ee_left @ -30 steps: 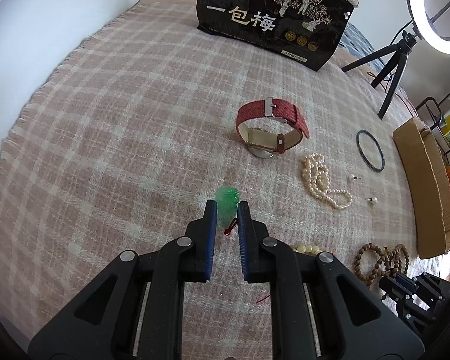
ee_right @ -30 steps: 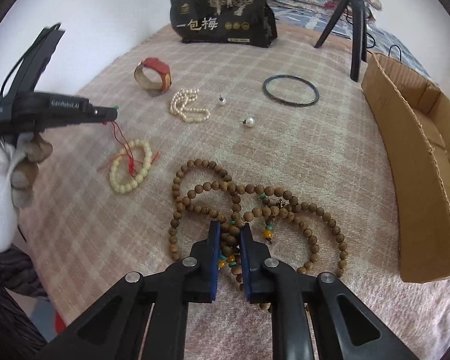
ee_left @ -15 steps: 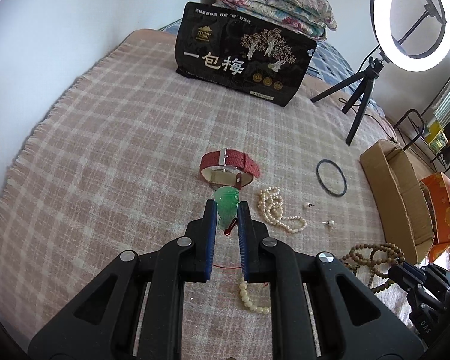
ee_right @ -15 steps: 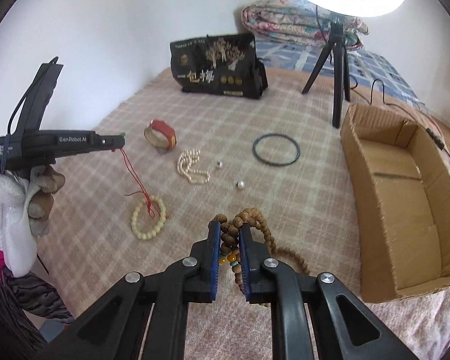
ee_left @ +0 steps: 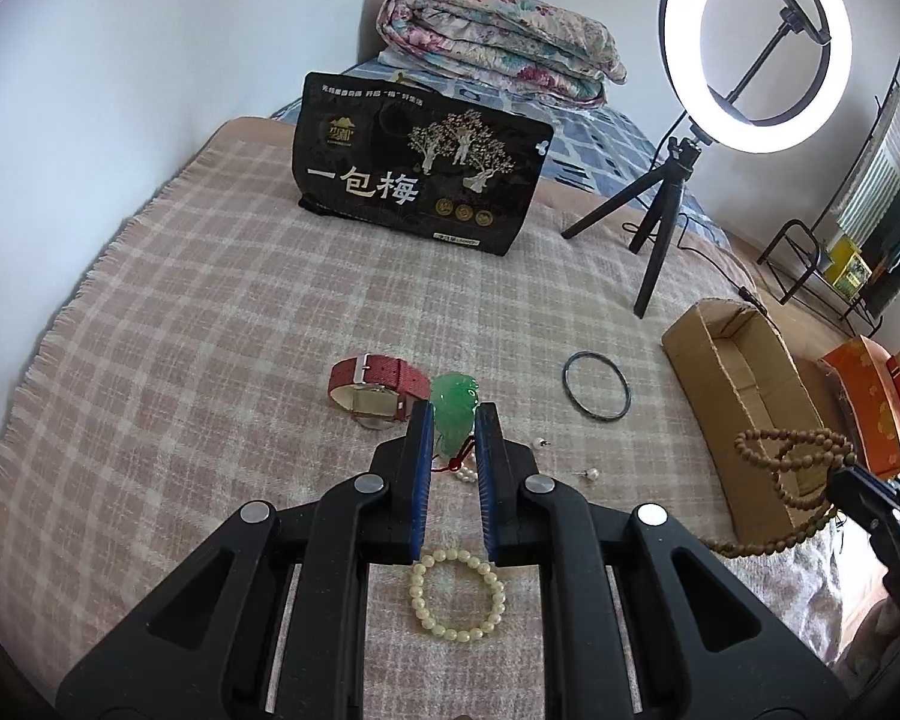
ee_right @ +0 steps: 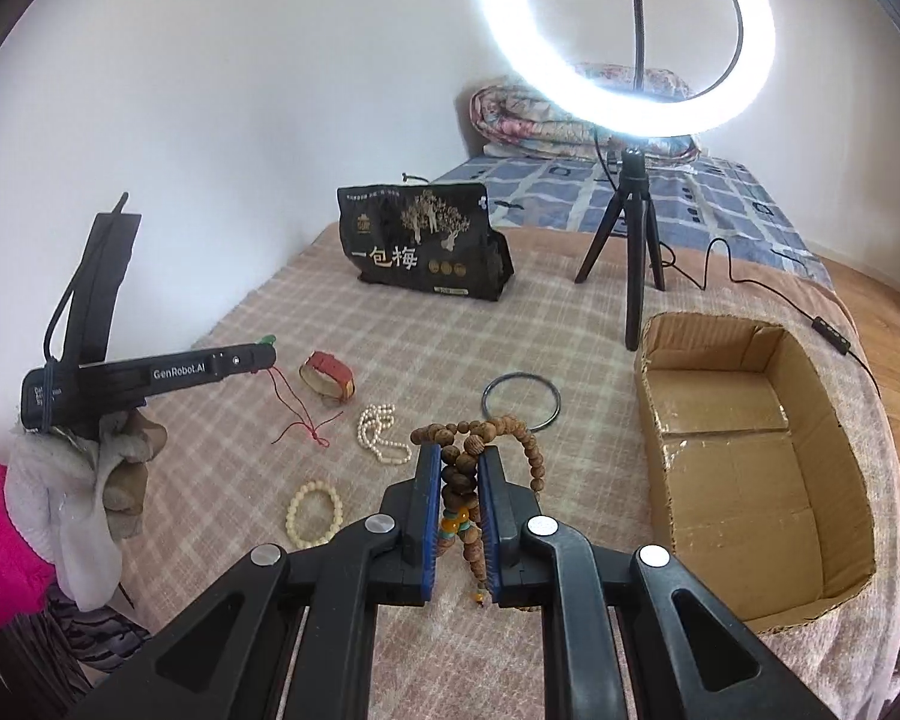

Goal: Organize jewelry
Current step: 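Lift and carry pendant in left tool and beads in right tool to cardboard box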

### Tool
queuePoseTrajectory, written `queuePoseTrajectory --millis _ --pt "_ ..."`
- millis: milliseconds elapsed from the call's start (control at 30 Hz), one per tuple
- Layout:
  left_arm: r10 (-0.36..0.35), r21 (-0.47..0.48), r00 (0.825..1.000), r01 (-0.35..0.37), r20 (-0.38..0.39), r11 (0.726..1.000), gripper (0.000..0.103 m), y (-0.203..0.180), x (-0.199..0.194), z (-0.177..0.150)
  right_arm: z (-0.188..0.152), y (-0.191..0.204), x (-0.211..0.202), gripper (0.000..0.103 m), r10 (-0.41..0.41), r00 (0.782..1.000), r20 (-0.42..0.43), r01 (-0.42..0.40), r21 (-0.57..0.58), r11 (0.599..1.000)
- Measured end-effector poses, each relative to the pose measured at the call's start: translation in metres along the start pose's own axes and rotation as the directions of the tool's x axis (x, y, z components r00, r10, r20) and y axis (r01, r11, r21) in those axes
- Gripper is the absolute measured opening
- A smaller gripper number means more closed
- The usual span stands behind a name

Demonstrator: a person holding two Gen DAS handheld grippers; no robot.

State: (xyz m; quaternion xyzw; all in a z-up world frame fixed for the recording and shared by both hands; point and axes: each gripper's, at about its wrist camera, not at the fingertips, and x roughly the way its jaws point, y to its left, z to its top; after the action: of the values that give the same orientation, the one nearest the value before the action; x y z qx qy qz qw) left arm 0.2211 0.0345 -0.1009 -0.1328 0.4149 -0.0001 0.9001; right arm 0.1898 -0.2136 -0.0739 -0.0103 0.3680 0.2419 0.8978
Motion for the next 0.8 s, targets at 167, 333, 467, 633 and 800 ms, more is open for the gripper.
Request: queuePoseTrajectory --millis 167,333,467,633,800 --pt "-0.024 0.035 1.0 0.024 0.018 0.999 0.012 -0.019 -0.005 0.002 0.016 -0.007 -0.025 0.01 -0.011 0.997 0.074 0.009 0.021 1.0" --pt "-0.05 0.061 0.998 0.048 0.031 0.997 0.012 -0.035 -0.01 0.003 0.033 -0.018 -0.051 0.01 -0.016 0.988 0.151 0.009 0.051 0.999" --pt "-0.086 0.078 0.996 0.084 0.03 0.993 0.012 -0.047 -0.013 0.006 0.045 -0.028 -0.067 0.01 -0.034 0.979 0.202 0.02 0.072 0.997" --pt "-0.133 0.098 0.99 0.127 0.05 0.987 0.012 -0.065 -0.024 0.014 0.054 -0.047 -0.087 0.01 -0.091 0.965 0.246 0.067 0.102 0.992" --pt "-0.171 0.131 0.983 0.162 0.063 0.978 0.012 -0.087 -0.03 0.021 0.056 -0.073 -0.117 0.01 -0.142 0.945 0.295 0.099 0.156 0.983"
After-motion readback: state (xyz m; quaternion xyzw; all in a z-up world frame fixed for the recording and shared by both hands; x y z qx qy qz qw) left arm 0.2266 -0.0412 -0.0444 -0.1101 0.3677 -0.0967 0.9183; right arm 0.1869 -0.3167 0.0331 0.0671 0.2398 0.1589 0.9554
